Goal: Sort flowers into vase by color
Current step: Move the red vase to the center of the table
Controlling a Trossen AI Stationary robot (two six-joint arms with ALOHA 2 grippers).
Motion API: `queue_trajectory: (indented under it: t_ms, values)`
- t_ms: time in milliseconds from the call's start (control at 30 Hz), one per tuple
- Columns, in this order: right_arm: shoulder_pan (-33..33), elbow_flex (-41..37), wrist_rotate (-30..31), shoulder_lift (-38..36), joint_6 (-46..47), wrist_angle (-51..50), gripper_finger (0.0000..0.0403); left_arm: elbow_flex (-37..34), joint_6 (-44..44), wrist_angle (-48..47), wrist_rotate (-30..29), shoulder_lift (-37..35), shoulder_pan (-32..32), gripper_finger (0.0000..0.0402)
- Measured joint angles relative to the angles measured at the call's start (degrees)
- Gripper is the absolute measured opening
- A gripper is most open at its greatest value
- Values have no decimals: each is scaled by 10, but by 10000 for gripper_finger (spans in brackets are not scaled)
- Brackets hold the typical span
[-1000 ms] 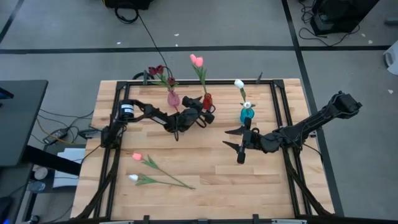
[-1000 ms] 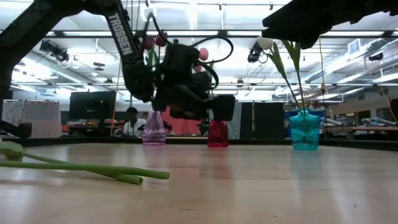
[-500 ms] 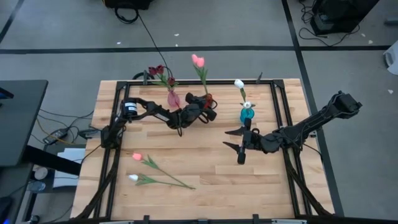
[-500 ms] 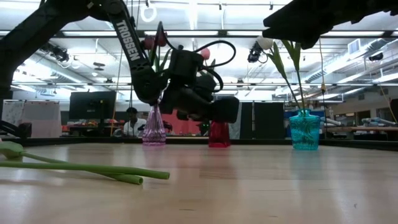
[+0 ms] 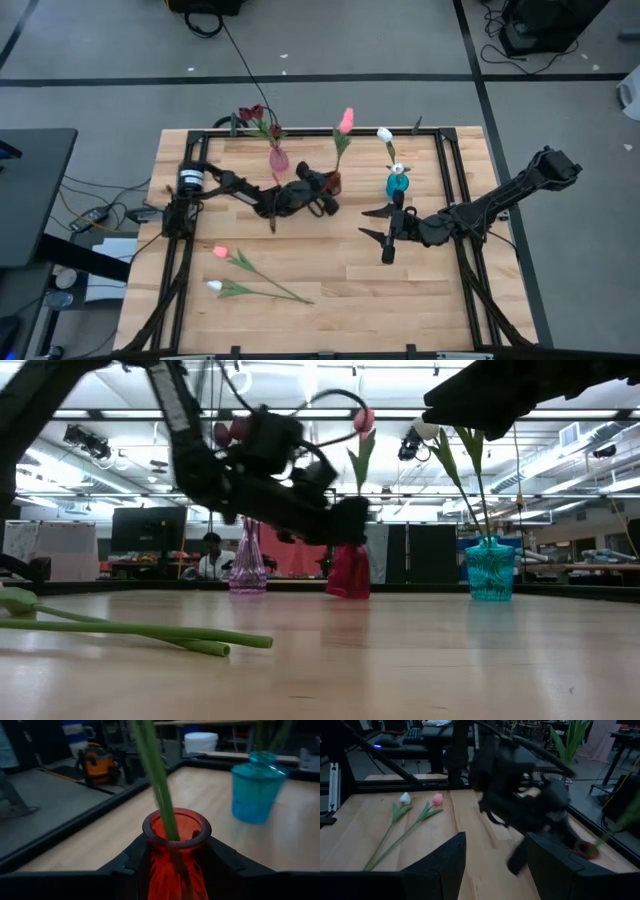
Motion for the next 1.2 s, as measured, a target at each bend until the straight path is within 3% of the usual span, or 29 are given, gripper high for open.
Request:
queue_trajectory:
  t_ms: [100, 267, 433, 567, 900, 1200]
  values:
    - [7, 0, -2, 0, 0, -1, 210, -60, -17, -2, 15, -48, -17, 138]
    - [23, 0, -2, 0, -1, -1, 210, -158, -69, 15, 90, -115, -52, 138]
    - [18, 0, -2, 0, -1, 11, 210, -216, -87, 72, 169, -135, -90, 138]
    - [12, 0, 0, 0, -2, 16, 210, -216, -75, 80, 190, -132, -115, 138]
    - [3, 0, 0, 1, -13, 21, 210, -122, 0, 74, 149, -68, -121, 138]
    - [3, 0, -4, 1, -17, 4, 210, -128, -14, 77, 126, -60, -118, 162]
